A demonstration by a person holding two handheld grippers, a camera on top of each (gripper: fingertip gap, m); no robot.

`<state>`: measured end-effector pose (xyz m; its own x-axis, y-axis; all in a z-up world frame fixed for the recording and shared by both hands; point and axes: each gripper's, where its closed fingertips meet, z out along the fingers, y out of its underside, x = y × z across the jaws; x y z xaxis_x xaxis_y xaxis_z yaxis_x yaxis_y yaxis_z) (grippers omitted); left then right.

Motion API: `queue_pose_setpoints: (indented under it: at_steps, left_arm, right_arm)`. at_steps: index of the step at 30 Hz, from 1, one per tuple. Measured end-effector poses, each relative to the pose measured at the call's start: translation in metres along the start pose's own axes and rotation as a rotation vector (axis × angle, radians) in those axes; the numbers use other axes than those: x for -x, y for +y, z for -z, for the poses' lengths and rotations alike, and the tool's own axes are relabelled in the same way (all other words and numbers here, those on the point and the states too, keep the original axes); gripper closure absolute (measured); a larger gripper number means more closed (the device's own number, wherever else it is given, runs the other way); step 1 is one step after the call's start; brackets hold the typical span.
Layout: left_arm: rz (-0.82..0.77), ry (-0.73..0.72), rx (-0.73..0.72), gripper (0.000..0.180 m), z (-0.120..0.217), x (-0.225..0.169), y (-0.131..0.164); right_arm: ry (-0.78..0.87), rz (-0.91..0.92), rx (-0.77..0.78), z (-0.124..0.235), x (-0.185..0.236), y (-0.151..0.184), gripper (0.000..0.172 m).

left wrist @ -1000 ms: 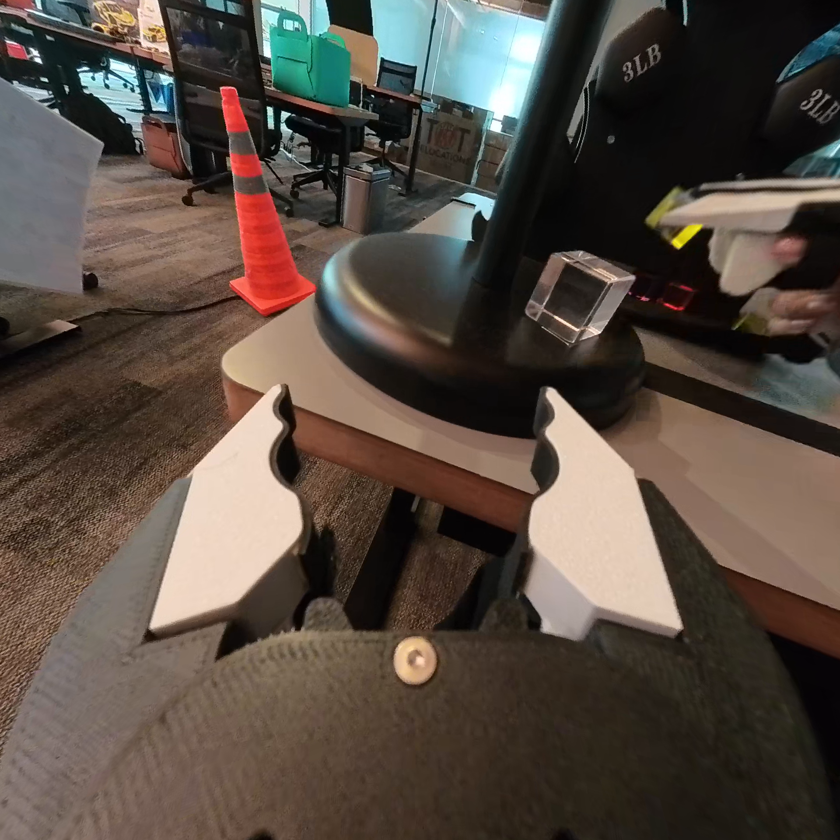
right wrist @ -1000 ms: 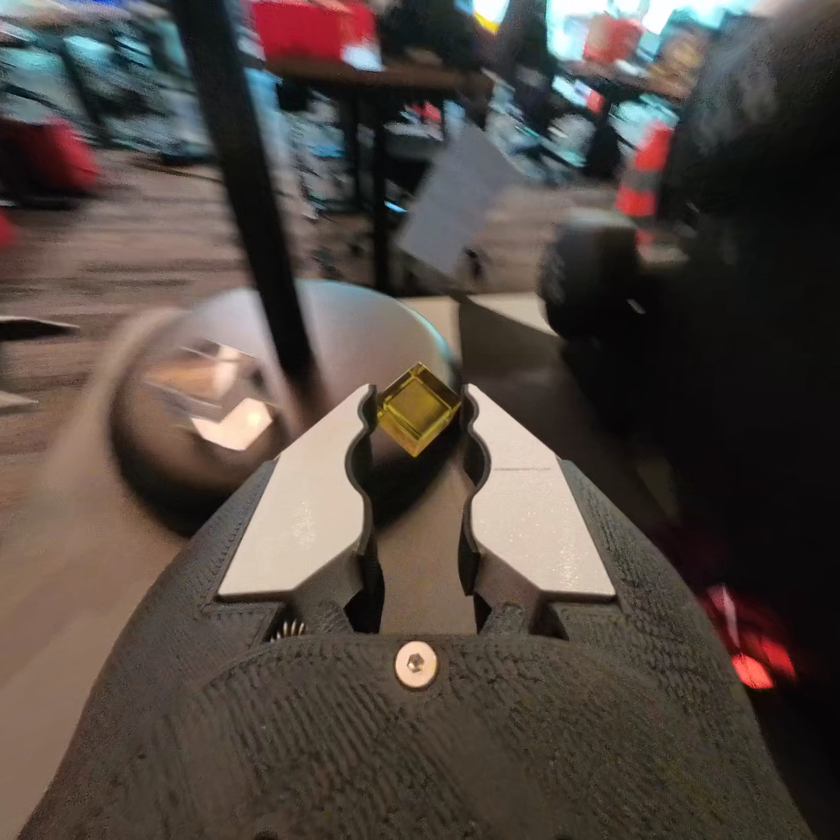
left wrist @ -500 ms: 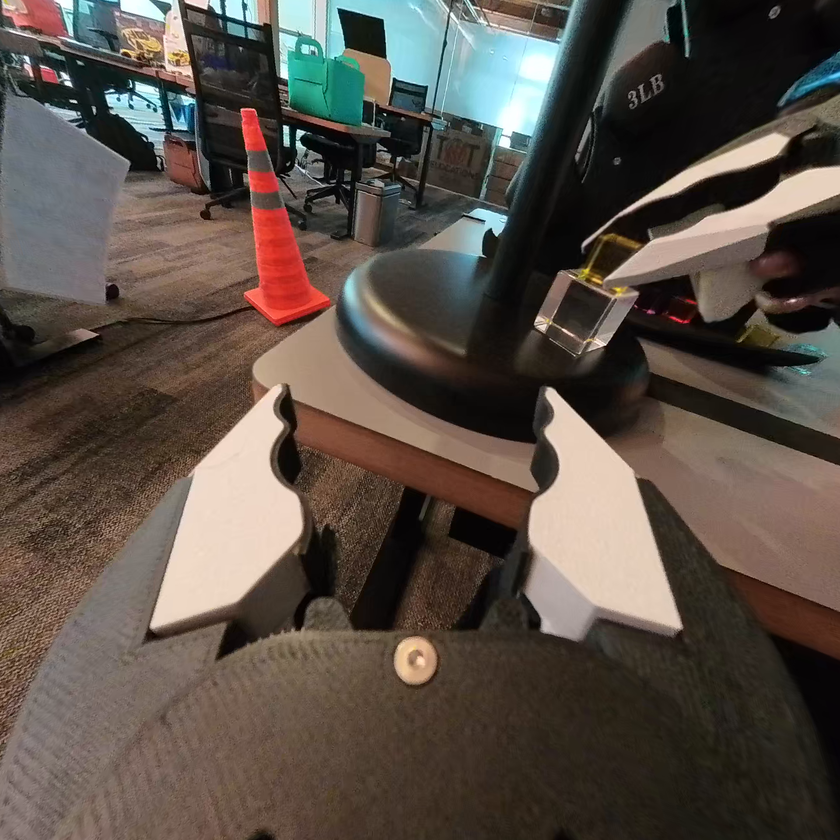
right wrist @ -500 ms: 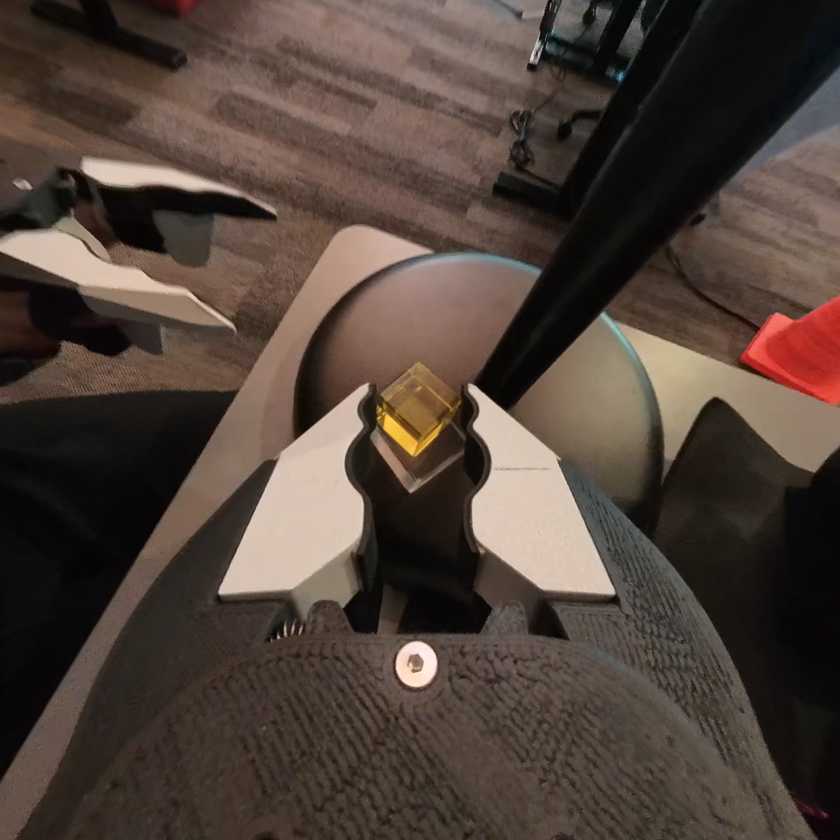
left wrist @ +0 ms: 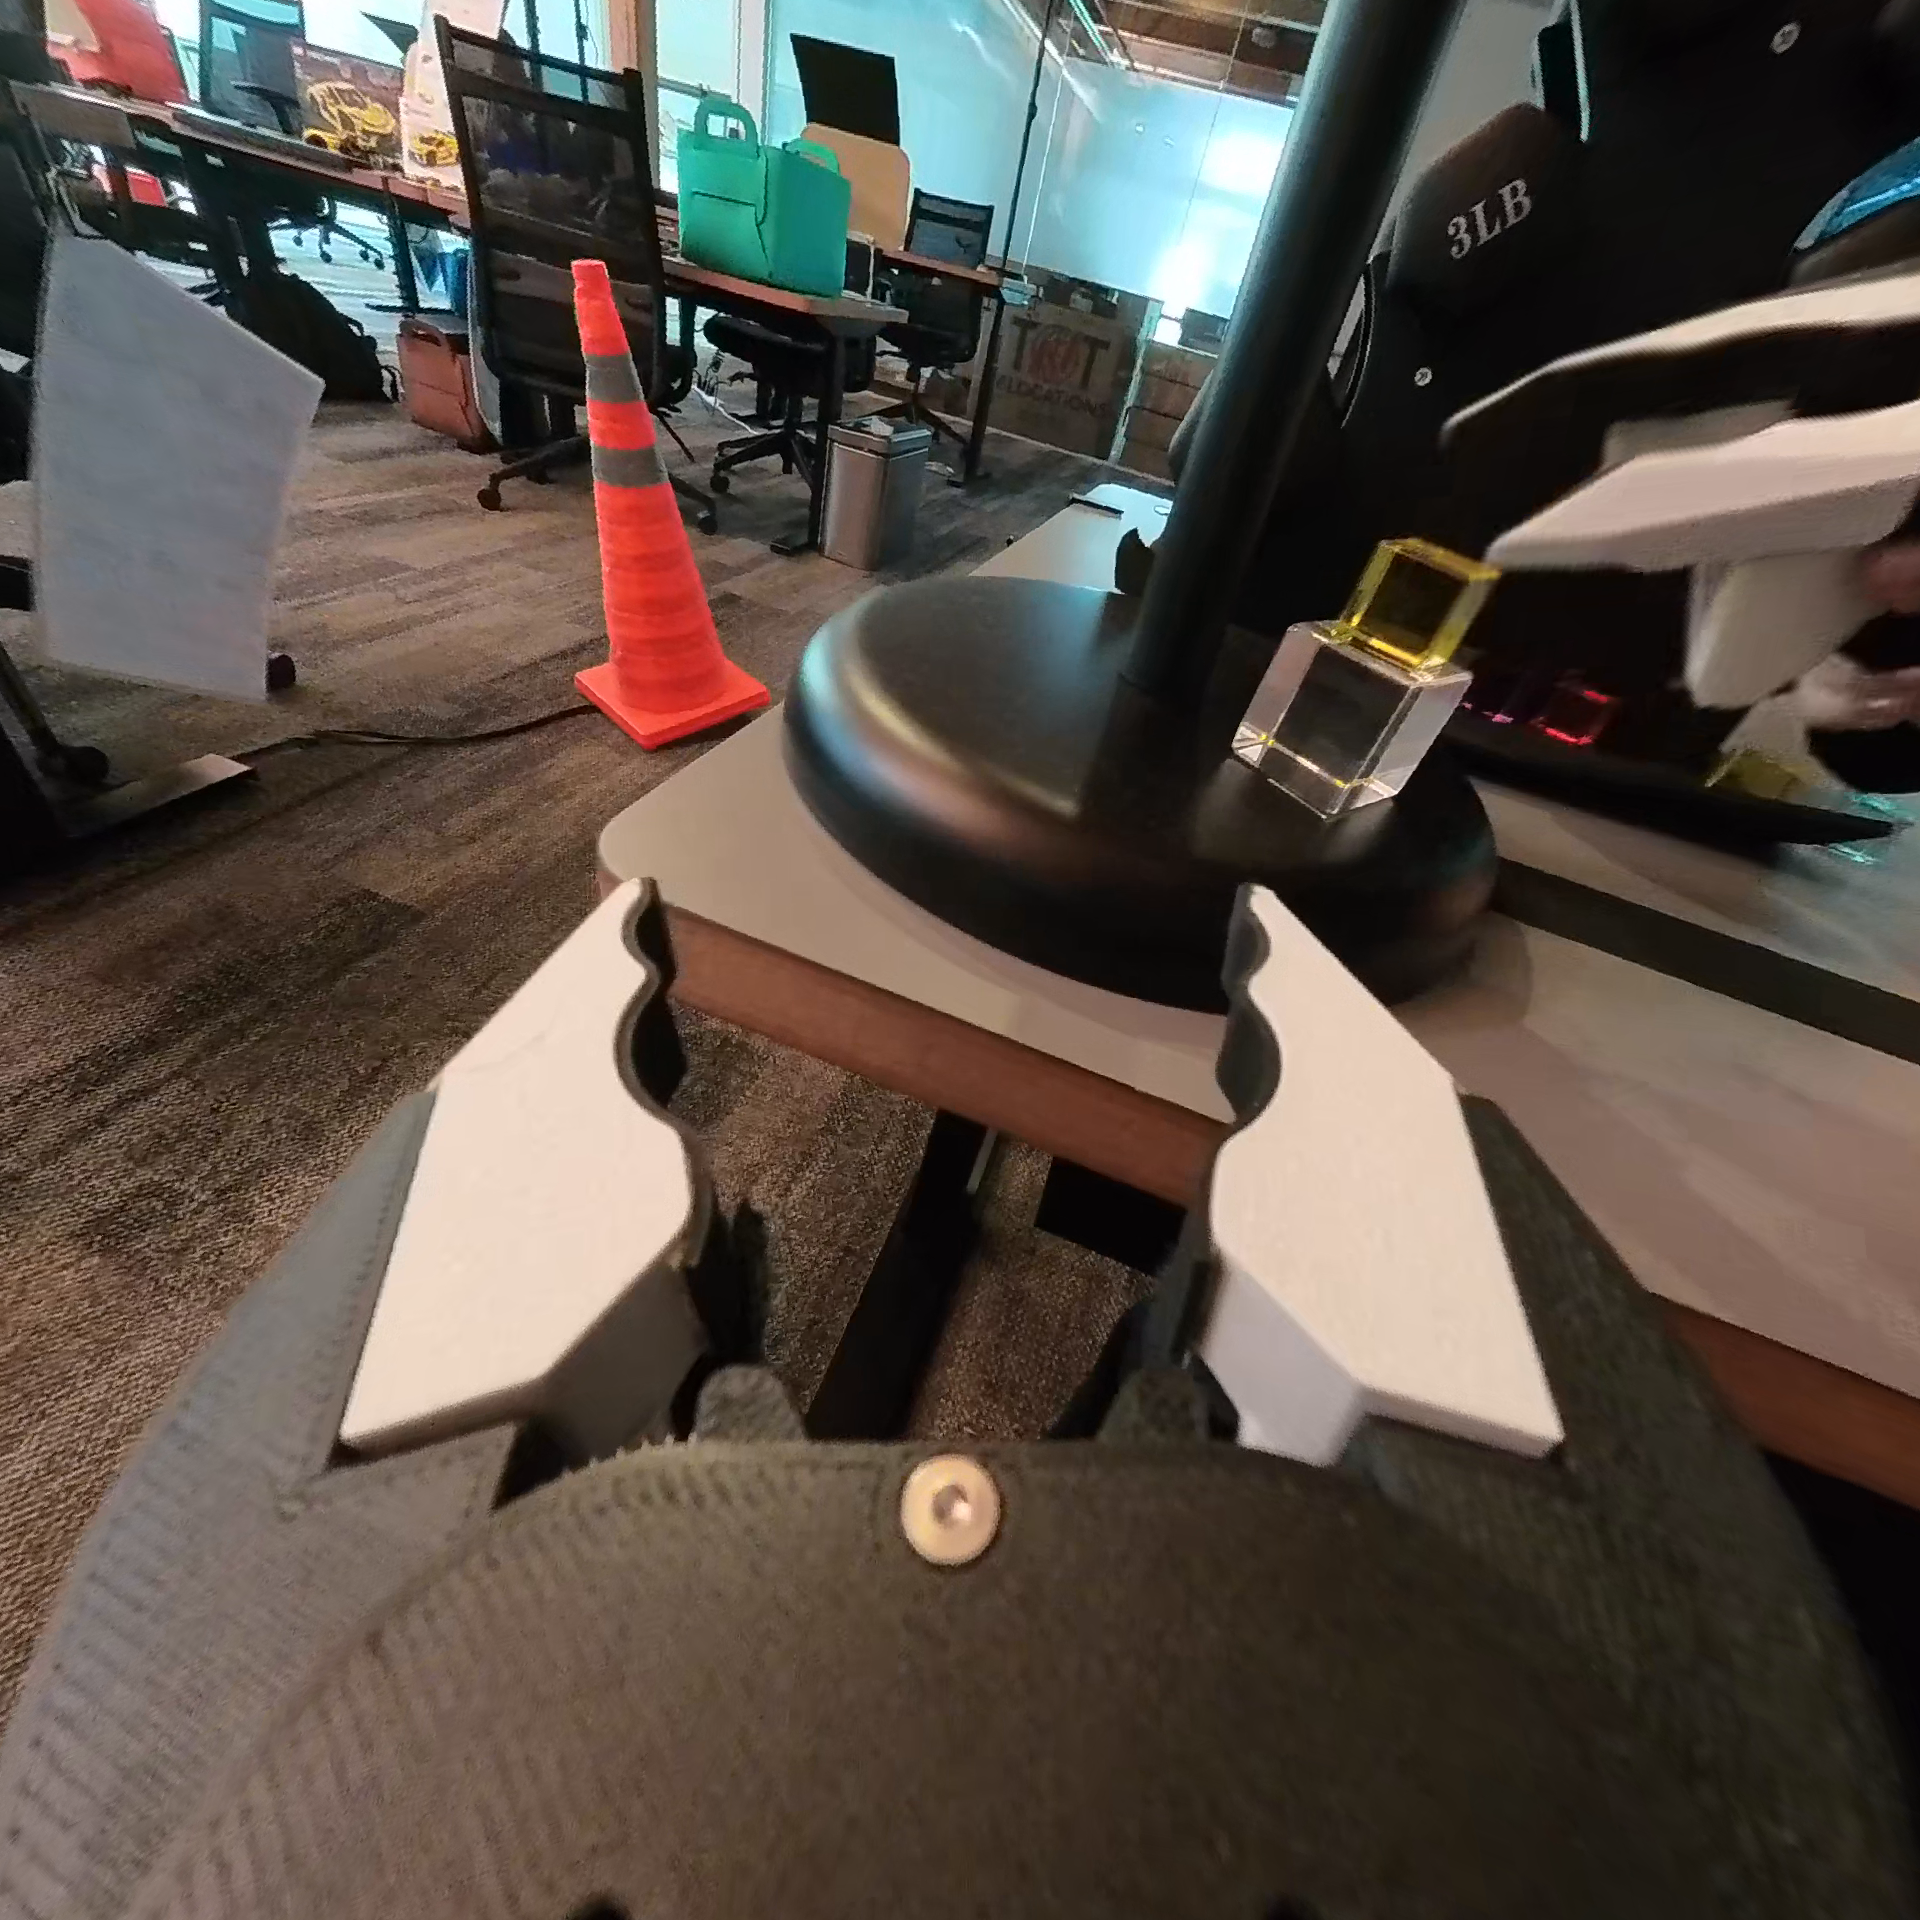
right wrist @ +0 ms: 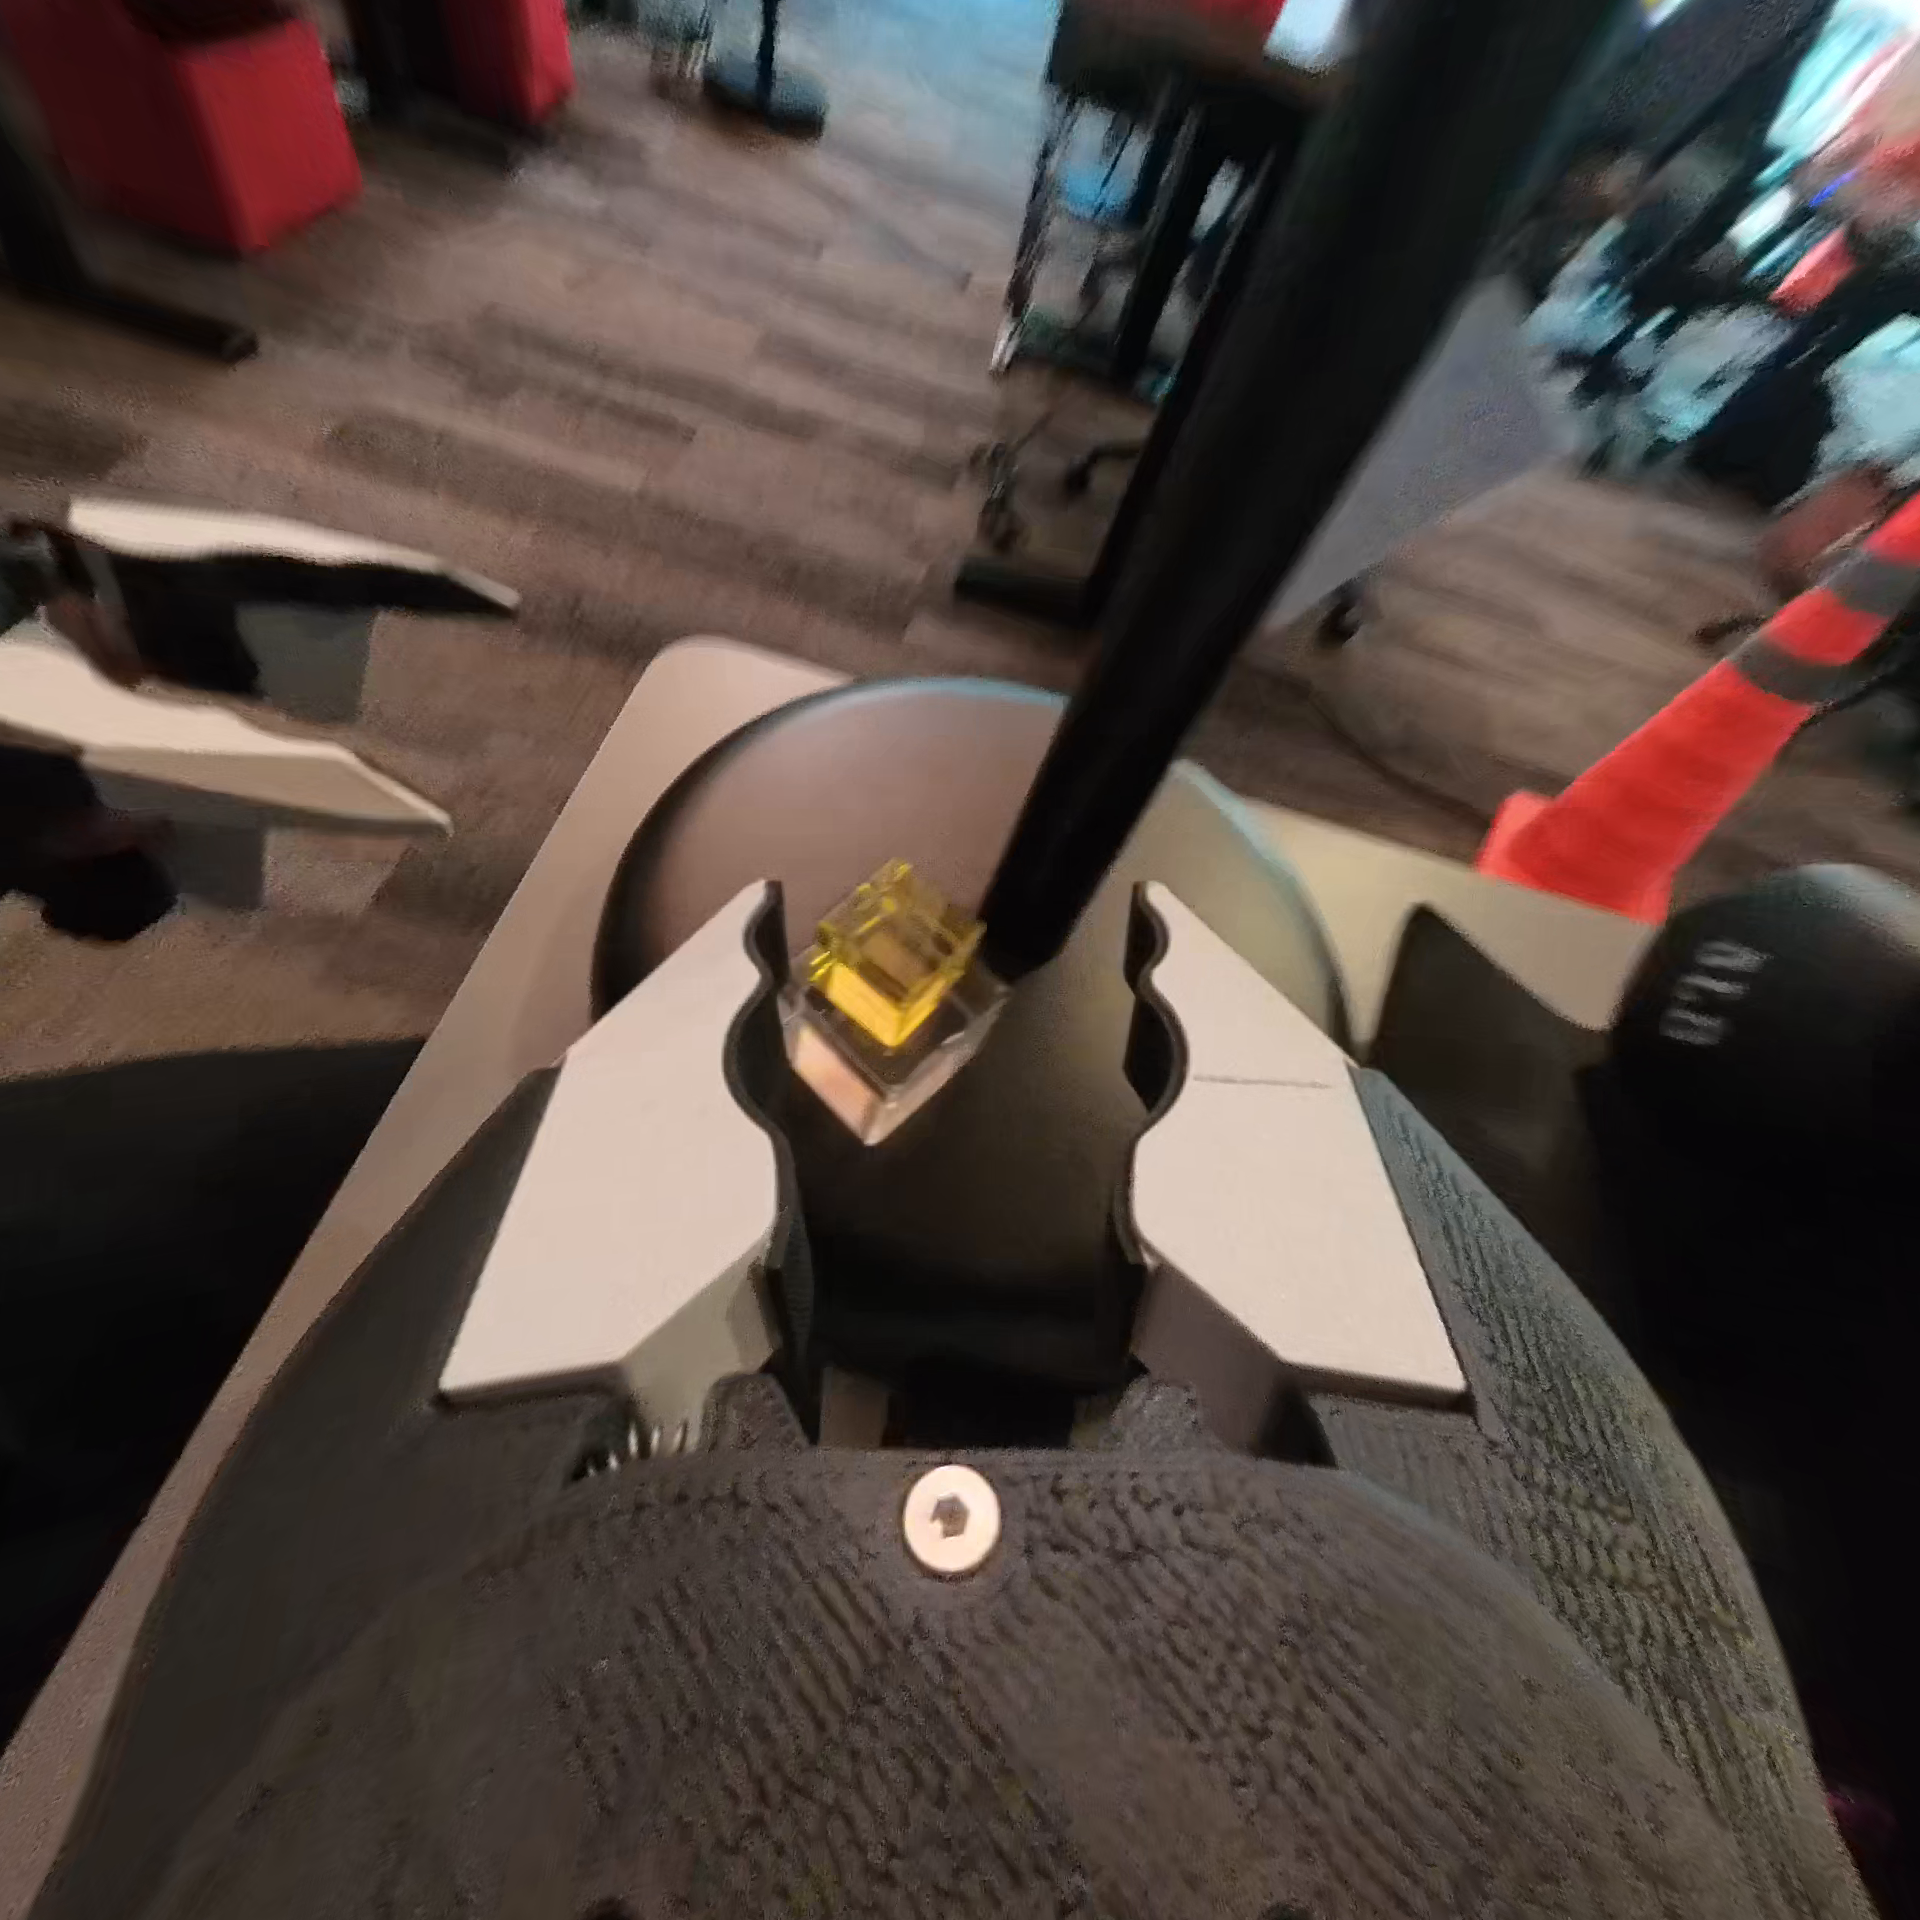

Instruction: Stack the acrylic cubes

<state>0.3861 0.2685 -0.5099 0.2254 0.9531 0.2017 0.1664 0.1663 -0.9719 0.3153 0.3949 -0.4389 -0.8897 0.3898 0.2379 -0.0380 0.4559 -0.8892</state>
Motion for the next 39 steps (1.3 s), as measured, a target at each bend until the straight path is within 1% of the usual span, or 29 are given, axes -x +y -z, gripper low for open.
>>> queue_pose_setpoints:
  at_steps: [2, 4, 7, 8, 9, 10, 11, 13, 15, 18, 22, 23, 27, 30, 32, 34, 36, 37, 39]
  left_arm:
    - [0.006, -0.007, -0.004, 0.075, 0.001, 0.003, -0.001]
    - [0.02, -0.007, -0.01, 0.075, 0.002, 0.005, -0.002]
    - [0.03, -0.004, -0.012, 0.075, 0.001, 0.005, -0.002]
    - [0.03, -0.003, -0.01, 0.075, 0.0, 0.005, -0.001]
    - [0.03, 0.001, -0.008, 0.075, 0.0, 0.003, 0.0]
    - [0.029, 0.004, -0.004, 0.075, -0.001, 0.002, 0.001]
    - [0.028, 0.008, 0.0, 0.075, -0.002, 0.0, 0.002]
    - [0.025, 0.017, 0.007, 0.075, -0.004, -0.004, 0.004]
    - [0.022, 0.025, 0.013, 0.075, -0.006, -0.007, 0.005]
    - [0.015, 0.03, 0.021, 0.075, -0.006, -0.01, 0.006]
    - [0.013, 0.02, 0.014, 0.075, -0.003, -0.007, 0.005]
    - [0.017, 0.017, 0.012, 0.075, -0.002, -0.005, 0.005]
    - [0.036, 0.013, 0.015, 0.075, -0.003, 0.0, 0.007]
    - [0.042, 0.022, 0.021, 0.075, -0.006, -0.001, 0.009]
    - [0.041, 0.029, 0.026, 0.075, -0.008, -0.003, 0.011]
    - [0.041, 0.035, 0.034, 0.075, -0.009, -0.005, 0.014]
    - [0.044, 0.04, 0.037, 0.075, -0.01, -0.006, 0.015]
    - [0.045, 0.043, 0.036, 0.075, -0.01, -0.007, 0.015]
    - [0.049, 0.054, 0.039, 0.078, -0.01, -0.008, 0.015]
  right_arm:
    - [0.117, -0.042, -0.091, 0.023, -0.024, -0.003, 0.11]
    - [0.258, -0.113, -0.126, 0.049, -0.055, 0.011, 0.116]
    - [0.551, -0.215, -0.052, 0.093, -0.109, 0.062, 0.124]
    - [0.646, -0.231, -0.042, 0.11, -0.122, 0.078, 0.125]
    - [0.732, -0.243, -0.04, 0.127, -0.133, 0.092, 0.13]
    - [0.787, -0.26, -0.03, 0.139, -0.14, 0.106, 0.136]
    - [0.805, -0.283, -0.006, 0.146, -0.144, 0.119, 0.139]
    - [0.801, -0.332, 0.078, 0.151, -0.148, 0.144, 0.139]
    - [0.784, -0.373, 0.13, 0.15, -0.149, 0.159, 0.142]
    - [0.769, -0.371, 0.163, 0.15, -0.144, 0.165, 0.138]
    - [0.79, -0.32, 0.255, 0.157, -0.132, 0.181, 0.132]
    - [0.804, -0.323, 0.278, 0.161, -0.13, 0.186, 0.128]
    - [0.858, -0.35, 0.3, 0.175, -0.128, 0.197, 0.12]
    - [0.875, -0.385, 0.333, 0.181, -0.136, 0.208, 0.119]
    - [0.841, -0.427, 0.349, 0.18, -0.142, 0.216, 0.118]
    - [0.772, -0.51, 0.329, 0.176, -0.144, 0.221, 0.117]
    - [0.711, -0.587, 0.307, 0.173, -0.143, 0.224, 0.118]
    - [0.685, -0.616, 0.3, 0.171, -0.142, 0.225, 0.124]
    - [0.648, -0.632, 0.296, 0.169, -0.139, 0.225, 0.146]
